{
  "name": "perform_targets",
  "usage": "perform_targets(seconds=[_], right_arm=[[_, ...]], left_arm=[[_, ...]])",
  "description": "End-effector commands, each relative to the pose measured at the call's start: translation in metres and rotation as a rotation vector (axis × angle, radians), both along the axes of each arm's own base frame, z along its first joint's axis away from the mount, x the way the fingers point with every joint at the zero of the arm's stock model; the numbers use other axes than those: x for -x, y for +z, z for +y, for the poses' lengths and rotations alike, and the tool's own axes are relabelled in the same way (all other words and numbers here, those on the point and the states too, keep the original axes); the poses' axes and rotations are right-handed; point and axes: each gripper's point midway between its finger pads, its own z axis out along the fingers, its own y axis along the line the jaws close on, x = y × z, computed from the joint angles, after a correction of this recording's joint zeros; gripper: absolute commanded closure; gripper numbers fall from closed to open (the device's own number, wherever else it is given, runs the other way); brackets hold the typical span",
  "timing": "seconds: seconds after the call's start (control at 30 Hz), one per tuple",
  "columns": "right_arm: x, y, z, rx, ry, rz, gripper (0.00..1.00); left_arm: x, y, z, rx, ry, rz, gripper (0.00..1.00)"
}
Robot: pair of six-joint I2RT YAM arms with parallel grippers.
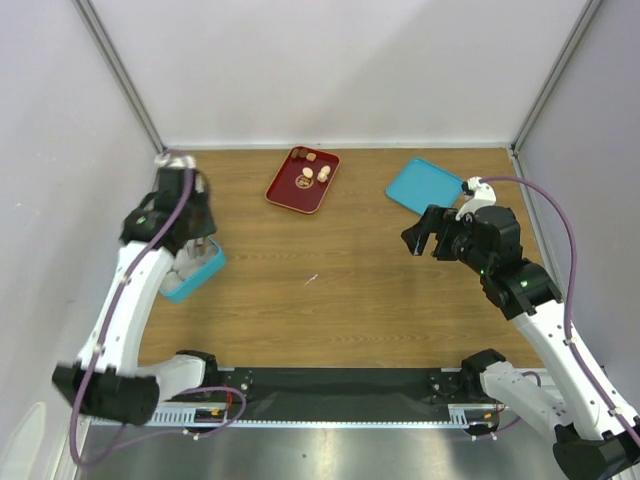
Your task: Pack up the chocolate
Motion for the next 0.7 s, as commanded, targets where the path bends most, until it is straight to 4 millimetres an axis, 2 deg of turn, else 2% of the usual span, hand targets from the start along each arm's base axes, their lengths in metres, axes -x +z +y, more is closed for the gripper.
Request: perform_targets(seconds=[0.0, 0.07, 0.1, 0.3, 0.5, 0.67], right_arm=[[0.006, 0.009, 0.012, -0.053, 0.057, -0.03, 0.01], [0.008, 0.012, 0.016, -0.063, 0.076, -0.039, 0.0], [0.008, 0.014, 0.017, -0.065, 0.083, -0.045, 0.0], [0.01, 0.019, 0.028, -0.056, 0.121, -0.056, 0.0], [0.012, 0.02, 0.03, -0.049, 0.131, -0.062, 0.0], [0.013, 0.017, 0.029, -0.038, 0.129, -0.06, 0.01]], left_arm=[[0.039, 0.002, 0.044, 0.011, 0.167, 0.002, 0.62], [0.054, -0.007, 0.059, 0.007, 0.214, 0.016, 0.62], [0.061, -0.019, 0.066, 0.01, 0.241, 0.05, 0.62], [0.076, -0.051, 0.075, 0.006, 0.303, 0.129, 0.63], [0.084, -0.062, 0.083, -0.031, 0.342, 0.161, 0.63], [0.078, -0.066, 0.081, -0.018, 0.333, 0.154, 0.63]])
